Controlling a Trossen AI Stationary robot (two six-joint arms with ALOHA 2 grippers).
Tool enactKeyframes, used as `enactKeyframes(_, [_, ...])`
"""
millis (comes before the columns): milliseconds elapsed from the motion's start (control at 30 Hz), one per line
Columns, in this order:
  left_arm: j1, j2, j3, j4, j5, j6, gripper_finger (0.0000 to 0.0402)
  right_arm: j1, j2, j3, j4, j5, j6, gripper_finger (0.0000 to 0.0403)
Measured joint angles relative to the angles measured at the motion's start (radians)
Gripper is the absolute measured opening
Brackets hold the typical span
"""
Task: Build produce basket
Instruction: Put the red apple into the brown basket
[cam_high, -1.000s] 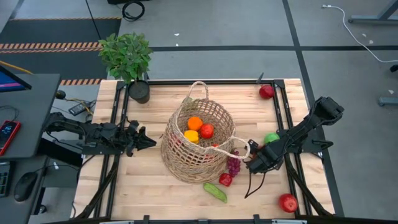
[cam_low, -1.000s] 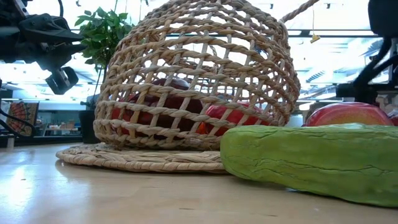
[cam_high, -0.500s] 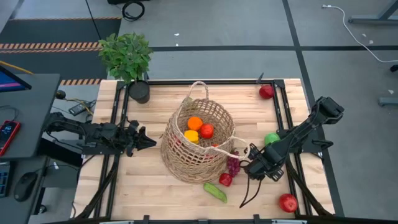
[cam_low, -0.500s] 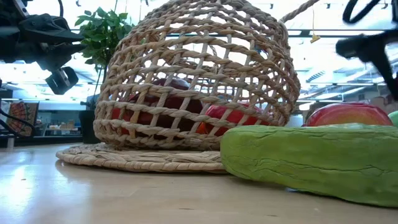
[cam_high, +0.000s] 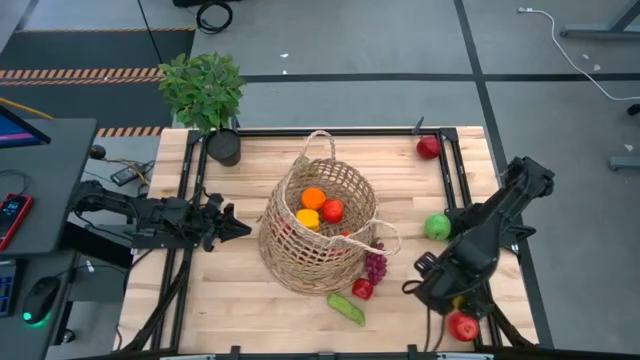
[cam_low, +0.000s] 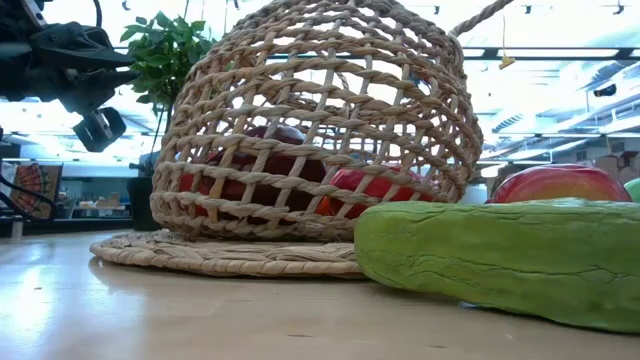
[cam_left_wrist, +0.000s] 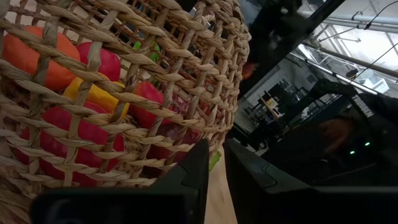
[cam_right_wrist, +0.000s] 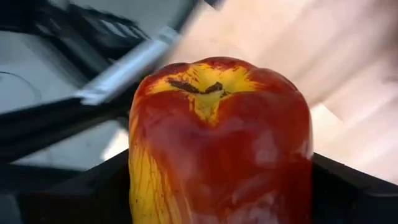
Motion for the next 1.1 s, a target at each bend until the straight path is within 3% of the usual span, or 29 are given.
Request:
enactKeyframes(300, [0.000, 0.000, 0.000, 0.000, 0.000, 0.000, 0.0061, -0.075, 0.000, 0.425, -0.127, 0.001, -0.044, 0.0346])
enactKeyframes(533, [0.000, 0.000, 0.000, 0.000, 0.000, 0.000, 0.0059, -0.208, -0.001, 0.668, -0.130, 0.197, -0.178, 0.0346])
enactKeyframes(633, [0.000, 0.000, 0.000, 0.000, 0.000, 0.000, 0.0062, -0.276, -0.002, 0.702, -0.056, 0.329, -0.280, 0.0346])
enactKeyframes(700, [0.000, 0.000, 0.000, 0.000, 0.000, 0.000, 0.0063, -0.329, -0.001, 0.705, -0.007, 0.361, -0.344, 0.0346])
enactKeyframes(967, [0.000, 0.000, 0.000, 0.000, 0.000, -0.001, 0.0058, -0.536, 0.000, 0.706, 0.132, 0.313, -0.392, 0.0346])
enactKeyframes(1100, [0.000, 0.000, 0.000, 0.000, 0.000, 0.000, 0.0062, -0.638, -0.001, 0.682, 0.190, 0.291, -0.327, 0.0346])
